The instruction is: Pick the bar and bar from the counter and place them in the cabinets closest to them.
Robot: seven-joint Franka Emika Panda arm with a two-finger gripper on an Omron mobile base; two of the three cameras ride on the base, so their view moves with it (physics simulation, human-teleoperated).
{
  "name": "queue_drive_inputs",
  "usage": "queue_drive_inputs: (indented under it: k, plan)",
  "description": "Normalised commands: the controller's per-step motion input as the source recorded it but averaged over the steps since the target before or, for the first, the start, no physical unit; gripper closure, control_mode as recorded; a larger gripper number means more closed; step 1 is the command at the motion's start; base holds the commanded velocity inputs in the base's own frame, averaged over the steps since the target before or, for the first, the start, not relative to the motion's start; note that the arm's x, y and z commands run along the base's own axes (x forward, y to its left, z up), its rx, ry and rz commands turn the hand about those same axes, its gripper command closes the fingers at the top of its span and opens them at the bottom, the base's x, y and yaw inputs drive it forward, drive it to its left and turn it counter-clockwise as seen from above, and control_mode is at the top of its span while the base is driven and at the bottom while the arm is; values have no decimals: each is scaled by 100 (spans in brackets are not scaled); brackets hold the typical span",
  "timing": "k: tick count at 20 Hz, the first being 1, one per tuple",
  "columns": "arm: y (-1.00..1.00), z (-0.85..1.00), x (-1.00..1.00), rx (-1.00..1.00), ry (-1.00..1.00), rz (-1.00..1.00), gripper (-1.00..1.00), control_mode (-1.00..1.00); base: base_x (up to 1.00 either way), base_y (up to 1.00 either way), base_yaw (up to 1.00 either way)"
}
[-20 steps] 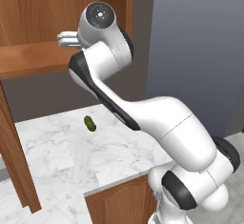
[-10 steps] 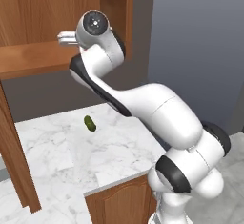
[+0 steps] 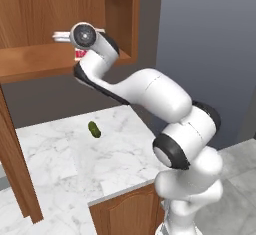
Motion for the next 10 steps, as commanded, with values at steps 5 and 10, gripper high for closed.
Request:
queue_drive_inputs:
  k: [5, 10]
  plan:
    - [51, 0, 77, 0, -13, -11, -100, -100, 0, 0, 0]
    - [34, 0, 39, 0, -5, -9, -100, -100, 0, 0, 0]
